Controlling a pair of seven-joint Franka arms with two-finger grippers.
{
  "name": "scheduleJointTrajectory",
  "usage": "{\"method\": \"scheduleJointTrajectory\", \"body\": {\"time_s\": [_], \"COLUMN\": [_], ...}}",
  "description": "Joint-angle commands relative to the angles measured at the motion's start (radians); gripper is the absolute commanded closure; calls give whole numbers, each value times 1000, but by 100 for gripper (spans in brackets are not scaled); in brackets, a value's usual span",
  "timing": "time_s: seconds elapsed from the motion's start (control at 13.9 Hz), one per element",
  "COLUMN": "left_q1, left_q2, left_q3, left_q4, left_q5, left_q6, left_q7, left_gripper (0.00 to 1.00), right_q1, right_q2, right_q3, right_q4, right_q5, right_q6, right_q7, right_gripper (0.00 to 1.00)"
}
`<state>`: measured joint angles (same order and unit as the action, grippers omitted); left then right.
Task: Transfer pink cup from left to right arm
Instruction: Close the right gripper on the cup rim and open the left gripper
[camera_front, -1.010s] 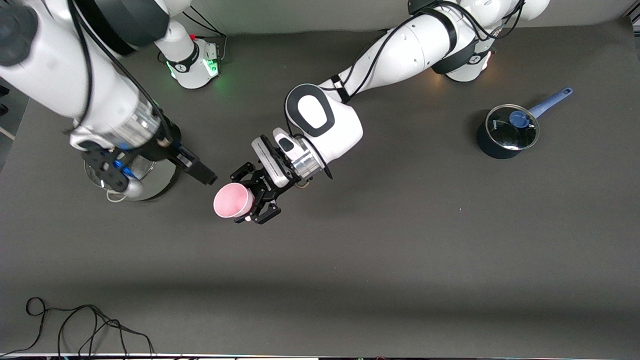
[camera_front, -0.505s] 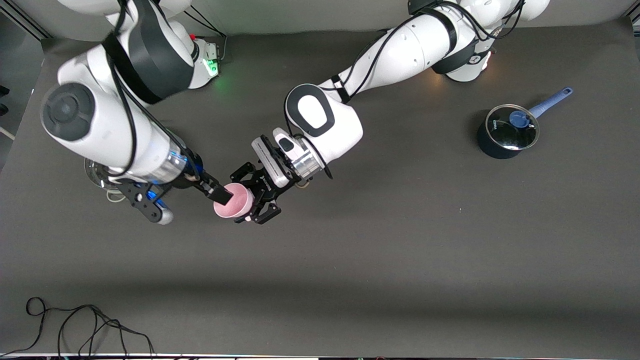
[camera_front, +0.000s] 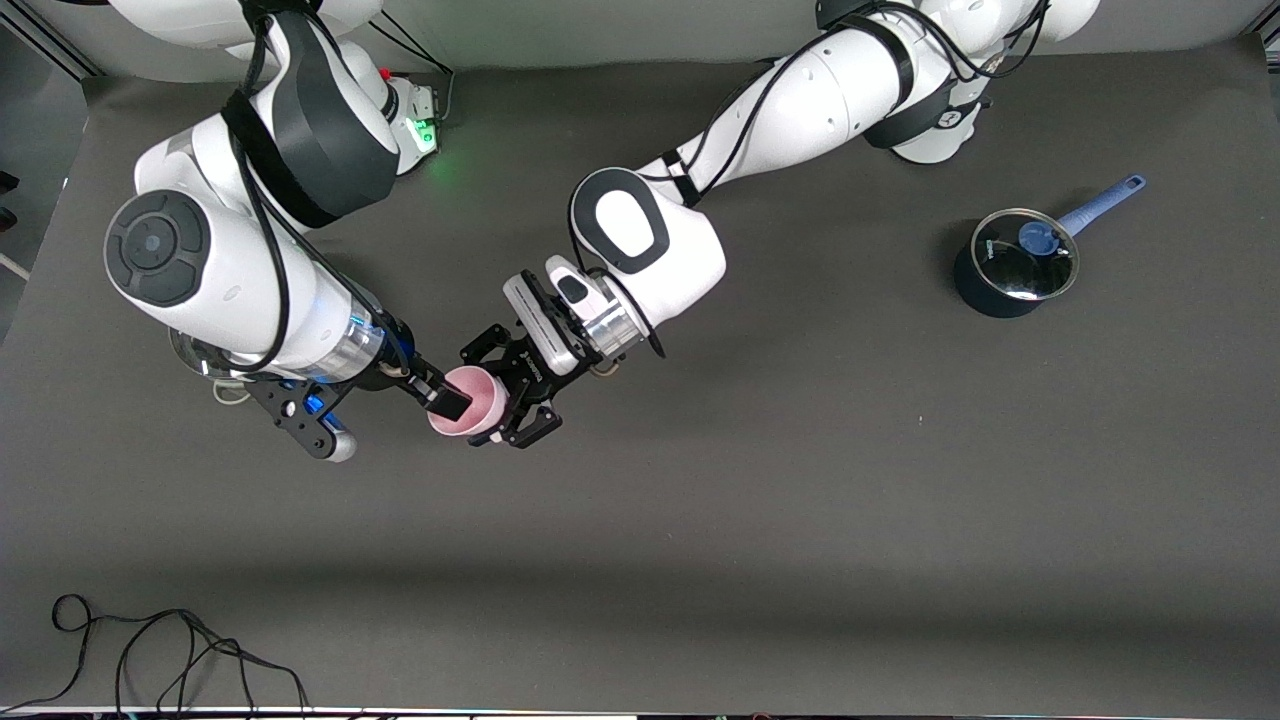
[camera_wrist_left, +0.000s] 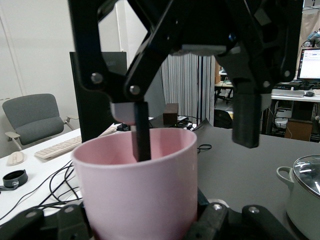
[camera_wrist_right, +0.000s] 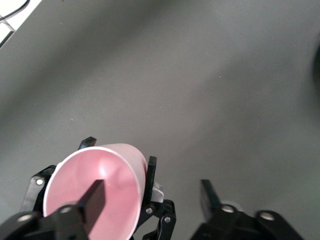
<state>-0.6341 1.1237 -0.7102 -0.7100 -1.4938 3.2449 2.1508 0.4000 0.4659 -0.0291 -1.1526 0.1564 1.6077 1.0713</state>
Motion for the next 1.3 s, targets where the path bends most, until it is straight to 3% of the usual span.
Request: {"method": "scheduleJointTrajectory", "body": {"time_s": [0.0,0.43,0.65,0.87,0.94,1.01,1.23], "left_q1": [-15,-15,-16,-16,-18,-18,-16], "left_q2": [-7,-7,-8,-16,-24,-30,-35], "left_q3": [17,17,75,89,127,143,155], "left_q4": [12,12,11,6,6,3,1], "left_q5": [1,1,10,12,44,69,76], "left_q6": [16,16,16,18,18,15,15], "left_q7": [-20,-20,-20,-20,-19,-23,-55], "left_gripper": [100,100,100,100,4,0,0], "right_q1": [2,2,2,-3,-4,-6,-9], "right_q2": [5,7,4,7,8,10,10], "right_q3": [-3,-3,-3,-9,-11,-14,-31], "right_q4": [28,28,34,54,66,73,79], "right_q5": [23,22,20,15,14,11,-24], "right_q6": [-9,-11,-11,-9,-9,-9,-8], "right_q7": [15,18,12,10,9,3,-16], "right_gripper": [41,99,100,100,100,100,100]}}
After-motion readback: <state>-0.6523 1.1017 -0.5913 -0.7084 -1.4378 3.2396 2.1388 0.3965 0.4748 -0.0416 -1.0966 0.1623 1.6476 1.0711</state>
